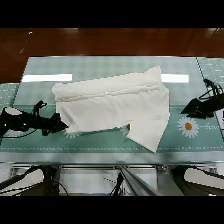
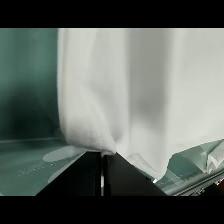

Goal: Fold the shirts.

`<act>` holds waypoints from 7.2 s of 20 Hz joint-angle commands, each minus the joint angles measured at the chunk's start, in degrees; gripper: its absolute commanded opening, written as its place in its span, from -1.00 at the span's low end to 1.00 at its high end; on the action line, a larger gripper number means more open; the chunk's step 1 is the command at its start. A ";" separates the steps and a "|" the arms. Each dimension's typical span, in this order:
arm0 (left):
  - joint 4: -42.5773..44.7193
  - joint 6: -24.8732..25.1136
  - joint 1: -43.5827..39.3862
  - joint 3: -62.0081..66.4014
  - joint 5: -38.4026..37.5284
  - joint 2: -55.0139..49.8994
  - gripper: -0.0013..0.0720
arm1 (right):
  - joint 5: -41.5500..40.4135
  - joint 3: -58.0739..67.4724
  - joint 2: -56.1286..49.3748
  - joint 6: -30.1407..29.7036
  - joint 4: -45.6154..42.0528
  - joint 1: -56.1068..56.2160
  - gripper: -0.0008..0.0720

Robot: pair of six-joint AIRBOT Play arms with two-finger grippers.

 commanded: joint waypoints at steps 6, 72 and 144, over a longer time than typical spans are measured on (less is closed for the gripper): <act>3.50 1.51 0.31 -0.02 0.92 0.17 -0.89 | -12.87 -19.67 5.90 -1.29 6.51 4.15 0.34; -0.13 2.82 -5.70 43.41 -3.76 -12.87 0.21 | -28.17 29.24 -33.48 4.70 28.28 21.92 0.29; -9.29 4.28 -0.55 39.36 4.59 26.84 -0.89 | 1.99 23.26 -3.50 24.30 -23.30 38.32 0.30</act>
